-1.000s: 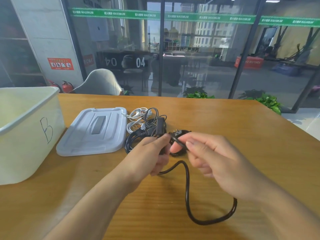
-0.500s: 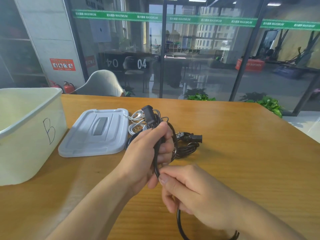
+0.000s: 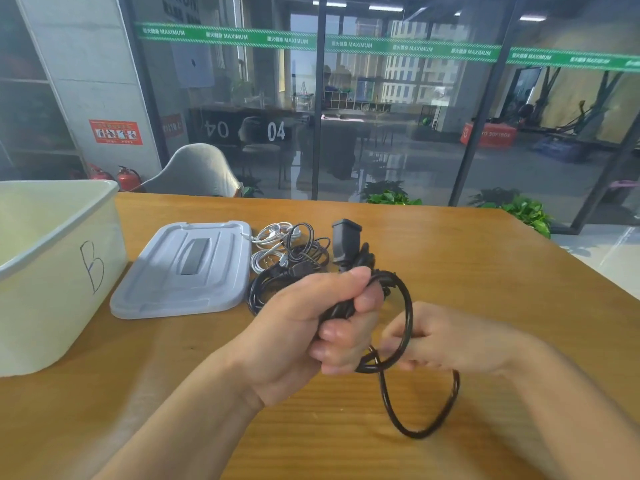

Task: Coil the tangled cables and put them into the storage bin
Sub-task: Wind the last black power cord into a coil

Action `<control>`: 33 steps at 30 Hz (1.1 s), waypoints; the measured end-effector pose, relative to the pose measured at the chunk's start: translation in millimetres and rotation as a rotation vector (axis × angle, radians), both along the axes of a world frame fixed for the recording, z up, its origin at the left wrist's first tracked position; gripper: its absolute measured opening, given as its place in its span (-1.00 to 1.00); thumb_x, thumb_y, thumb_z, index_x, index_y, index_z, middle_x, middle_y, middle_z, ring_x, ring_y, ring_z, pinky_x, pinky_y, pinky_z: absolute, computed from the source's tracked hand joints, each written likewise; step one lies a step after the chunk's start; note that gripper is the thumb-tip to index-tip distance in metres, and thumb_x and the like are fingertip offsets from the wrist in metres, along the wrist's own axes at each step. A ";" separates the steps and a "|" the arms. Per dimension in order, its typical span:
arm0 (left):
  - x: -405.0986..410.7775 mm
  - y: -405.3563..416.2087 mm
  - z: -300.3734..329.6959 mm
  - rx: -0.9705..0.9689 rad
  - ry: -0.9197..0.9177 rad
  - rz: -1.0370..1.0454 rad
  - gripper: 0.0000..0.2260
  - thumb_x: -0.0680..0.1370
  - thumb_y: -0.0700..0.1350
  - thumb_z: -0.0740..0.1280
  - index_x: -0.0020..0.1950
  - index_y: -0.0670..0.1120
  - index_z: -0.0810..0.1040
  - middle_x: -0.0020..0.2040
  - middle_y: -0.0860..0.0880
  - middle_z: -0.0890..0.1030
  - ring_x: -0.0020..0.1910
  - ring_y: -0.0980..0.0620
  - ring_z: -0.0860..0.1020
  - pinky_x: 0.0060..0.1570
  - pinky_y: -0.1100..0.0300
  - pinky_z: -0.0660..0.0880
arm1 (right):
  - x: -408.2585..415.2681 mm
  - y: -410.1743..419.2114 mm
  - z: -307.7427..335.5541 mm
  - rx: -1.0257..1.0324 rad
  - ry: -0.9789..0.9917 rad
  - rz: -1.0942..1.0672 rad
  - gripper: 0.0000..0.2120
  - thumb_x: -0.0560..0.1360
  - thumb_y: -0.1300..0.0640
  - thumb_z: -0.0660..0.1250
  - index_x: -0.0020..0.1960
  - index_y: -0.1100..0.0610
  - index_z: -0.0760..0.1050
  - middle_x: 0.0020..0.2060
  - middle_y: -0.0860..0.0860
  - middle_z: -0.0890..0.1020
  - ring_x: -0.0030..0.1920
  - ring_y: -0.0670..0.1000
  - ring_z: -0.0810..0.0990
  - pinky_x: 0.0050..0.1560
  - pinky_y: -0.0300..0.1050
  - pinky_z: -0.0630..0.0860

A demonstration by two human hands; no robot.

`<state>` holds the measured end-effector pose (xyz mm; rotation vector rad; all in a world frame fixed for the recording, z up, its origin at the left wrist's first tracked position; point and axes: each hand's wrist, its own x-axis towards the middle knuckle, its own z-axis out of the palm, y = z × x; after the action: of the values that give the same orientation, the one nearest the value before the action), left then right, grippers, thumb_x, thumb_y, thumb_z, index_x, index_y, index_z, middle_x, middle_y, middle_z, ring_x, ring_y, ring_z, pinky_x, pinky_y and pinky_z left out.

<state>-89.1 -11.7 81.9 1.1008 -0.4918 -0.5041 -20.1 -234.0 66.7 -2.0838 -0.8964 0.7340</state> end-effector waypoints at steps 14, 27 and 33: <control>1.8 -3.3 -6.8 0.407 0.045 -0.073 -0.76 0.63 0.06 0.21 -0.18 -0.02 0.43 -0.43 0.05 0.23 -0.51 0.11 0.11 -0.53 0.31 0.13 | 20.8 -23.6 8.4 0.264 -0.641 -0.791 -0.51 0.45 -0.36 0.41 -0.30 0.07 0.61 -0.55 0.00 0.44 -0.49 -0.11 0.35 -0.36 -0.13 0.32; 13.7 -7.6 -27.3 0.489 0.046 0.233 -0.73 0.56 0.14 0.31 -0.11 -0.05 0.44 -0.36 0.00 0.26 -0.47 0.05 0.19 -0.42 0.20 0.16 | -36.9 15.5 19.4 0.639 -0.516 -0.507 -0.67 0.65 -0.18 0.26 -0.05 -0.01 0.70 -0.51 -0.10 0.30 -0.50 -0.14 0.24 -0.44 -0.37 0.21; 17.2 -7.2 -25.5 0.258 0.060 0.313 -0.75 0.60 0.08 0.21 -0.22 0.01 0.45 -0.37 0.02 0.27 -0.45 0.02 0.20 -0.41 0.17 0.22 | -50.4 30.0 14.0 0.654 -0.056 -0.263 -0.71 0.66 0.01 0.17 0.15 0.00 0.66 -0.43 -0.11 0.29 -0.46 -0.08 0.16 -0.49 -0.20 0.11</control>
<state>-71.9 -18.9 56.4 1.3775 -0.1979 -0.3287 -70.5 -204.0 80.7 -1.5920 -0.7428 0.1977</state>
